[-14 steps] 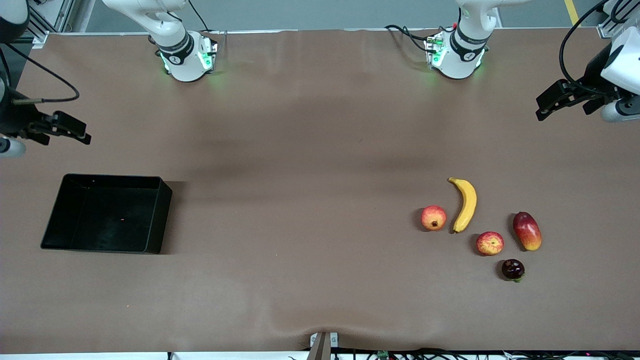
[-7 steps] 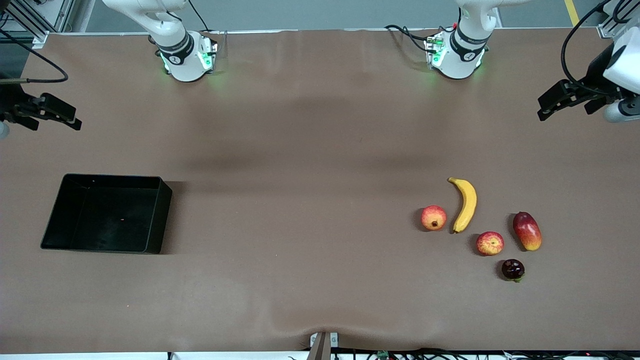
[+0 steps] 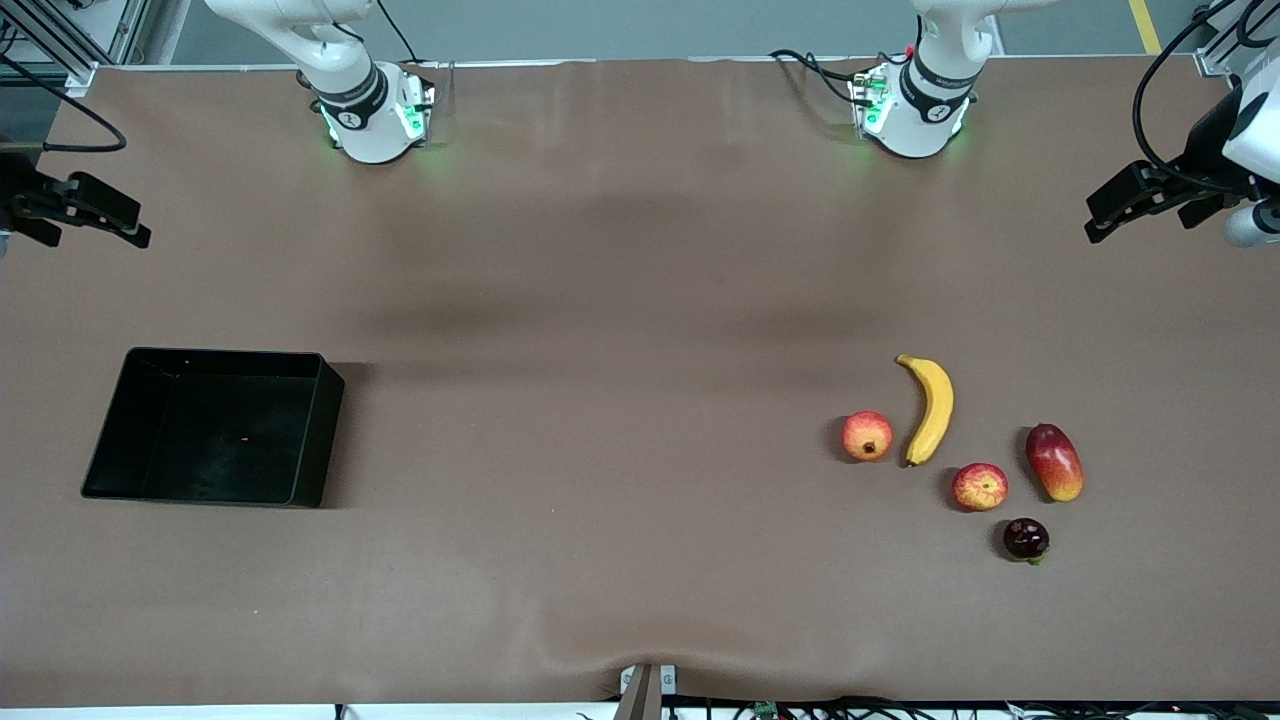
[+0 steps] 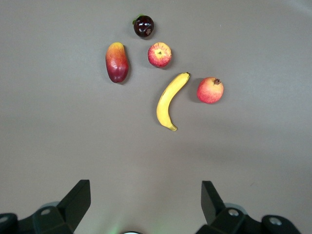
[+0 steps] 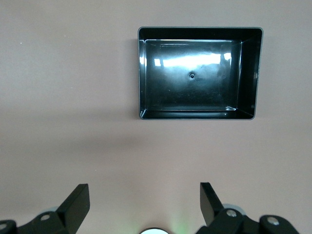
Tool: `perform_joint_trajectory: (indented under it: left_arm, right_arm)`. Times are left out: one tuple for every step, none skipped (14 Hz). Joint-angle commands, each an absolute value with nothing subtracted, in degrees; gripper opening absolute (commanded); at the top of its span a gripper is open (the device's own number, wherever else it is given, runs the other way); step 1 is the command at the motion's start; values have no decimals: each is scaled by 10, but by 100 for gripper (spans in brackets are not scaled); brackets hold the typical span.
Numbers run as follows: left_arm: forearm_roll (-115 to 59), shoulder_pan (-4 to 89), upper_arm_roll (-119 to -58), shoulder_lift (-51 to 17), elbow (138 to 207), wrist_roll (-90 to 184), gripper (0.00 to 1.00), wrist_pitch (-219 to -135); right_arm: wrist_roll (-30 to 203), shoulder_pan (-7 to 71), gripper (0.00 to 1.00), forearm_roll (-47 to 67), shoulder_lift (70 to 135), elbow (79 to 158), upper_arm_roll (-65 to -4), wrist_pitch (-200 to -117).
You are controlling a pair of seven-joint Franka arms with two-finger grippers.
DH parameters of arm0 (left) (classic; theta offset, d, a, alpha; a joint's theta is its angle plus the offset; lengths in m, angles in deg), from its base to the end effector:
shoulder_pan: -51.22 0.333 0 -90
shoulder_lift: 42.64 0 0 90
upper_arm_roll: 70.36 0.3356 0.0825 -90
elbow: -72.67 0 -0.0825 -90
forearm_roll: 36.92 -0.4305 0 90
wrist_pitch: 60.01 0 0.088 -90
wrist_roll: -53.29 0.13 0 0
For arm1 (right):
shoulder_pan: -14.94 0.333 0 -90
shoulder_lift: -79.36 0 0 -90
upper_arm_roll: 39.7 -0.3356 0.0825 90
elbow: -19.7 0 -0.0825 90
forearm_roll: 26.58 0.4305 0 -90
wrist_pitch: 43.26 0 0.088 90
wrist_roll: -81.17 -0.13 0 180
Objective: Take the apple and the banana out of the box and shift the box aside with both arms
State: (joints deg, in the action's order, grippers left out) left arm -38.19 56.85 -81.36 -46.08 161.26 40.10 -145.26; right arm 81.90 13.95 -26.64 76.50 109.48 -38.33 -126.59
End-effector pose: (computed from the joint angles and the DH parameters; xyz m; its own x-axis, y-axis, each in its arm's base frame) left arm 0.5702 -0.0541 0.6611 0.9904 0.1381 0.0083 0.1383 -0.9899 -0.0325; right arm 0.5703 -0.0240 0.6425 0.9976 -0.0284 -0.0626 -0.0285 -0.9996 -0.0009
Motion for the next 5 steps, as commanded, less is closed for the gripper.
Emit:
perform_joint_trajectory:
  left_arm:
    - [-380,572,-813,-466,1607,414,100,-1443]
    - [-380,572,-813,-465,1607,414,100,-1443]
    - [-379,572,-813,-465,1607,412,100,-1443]
    - [-380,572,-813,-465,1607,412,100,-1443]
    - [-379,573,-813,-465,1604,412,100,-1440]
  right_arm:
    - [809,138,100,-267,763,1083,-388,-1262]
    - [809,136,100,-266,765,1079,-388,-1262]
    - [809,137,100,-266,765,1079,-387,-1262]
    - [809,139,100,-266,765,1078,-388,-1261]
    - [809,140,100,-266,765,1078,-388,-1261]
